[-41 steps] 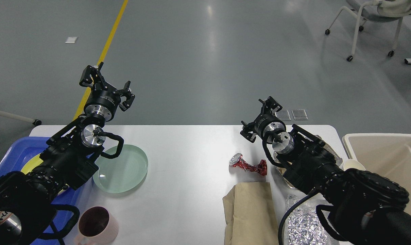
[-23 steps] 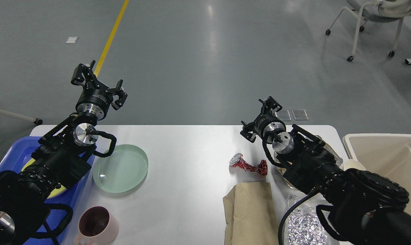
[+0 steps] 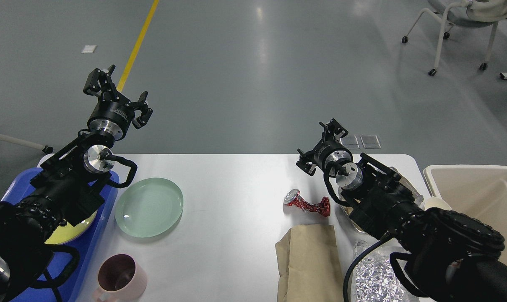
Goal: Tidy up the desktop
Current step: 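Raise the left gripper up and away from the blue tray, then swing the left gripper over the pink mug and lower it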
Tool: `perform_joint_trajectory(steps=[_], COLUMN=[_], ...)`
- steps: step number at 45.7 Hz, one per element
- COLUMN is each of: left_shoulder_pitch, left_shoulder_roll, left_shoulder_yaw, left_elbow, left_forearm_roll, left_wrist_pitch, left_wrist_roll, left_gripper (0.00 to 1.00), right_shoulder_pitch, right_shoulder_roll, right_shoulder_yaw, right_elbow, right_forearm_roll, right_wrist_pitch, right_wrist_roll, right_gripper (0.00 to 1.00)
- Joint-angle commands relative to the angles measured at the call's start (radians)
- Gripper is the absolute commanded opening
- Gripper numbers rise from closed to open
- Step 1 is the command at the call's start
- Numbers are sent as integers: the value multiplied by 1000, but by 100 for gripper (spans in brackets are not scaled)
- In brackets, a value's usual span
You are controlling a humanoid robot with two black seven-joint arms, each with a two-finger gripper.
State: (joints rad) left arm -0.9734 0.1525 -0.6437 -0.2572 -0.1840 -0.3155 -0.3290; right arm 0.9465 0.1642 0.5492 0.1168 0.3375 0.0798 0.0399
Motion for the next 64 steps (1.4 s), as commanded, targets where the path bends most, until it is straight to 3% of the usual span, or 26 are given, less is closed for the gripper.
perform_joint_trajectory(steps=[1,8,16,20,28,38,51,56,64], left_shoulder_pitch=[-27,-88,-171,-223,-352,-596,-833,-971,-1111], left_shoulder_roll=[-1,2,42,67,176,251,259,256,257], left_shoulder_yaw=[58,228,568,732,1039,1413,1714,1880,2004], left_elbow=[3,3,-2,-40,-233,-552,-832,-962,-1086], left_forearm_roll=[-3,-3,-2,0,3,12,14,23,70], left_wrist_pitch=[4,26,29,23,23,21,-5,-48,-197], left_wrist_roll=[1,2,5,28,82,87,87,87,87], left_gripper=[100,100,100,100,100,100,100,100,100], right_shoulder_pitch=[0,0,0,0,0,0,0,0,0], right_shoulder_roll=[0,0,0,0,0,0,0,0,0], right_shoulder_yaw=[0,0,0,0,0,0,0,0,0], right_elbow=[0,1,0,0,0,0,0,0,0], right_forearm_roll=[0,0,0,0,0,0,0,0,0], right_wrist_pitch=[0,0,0,0,0,0,0,0,0], right_wrist_roll=[0,0,0,0,0,0,0,0,0], right_gripper=[100,100,100,100,100,100,100,100,100])
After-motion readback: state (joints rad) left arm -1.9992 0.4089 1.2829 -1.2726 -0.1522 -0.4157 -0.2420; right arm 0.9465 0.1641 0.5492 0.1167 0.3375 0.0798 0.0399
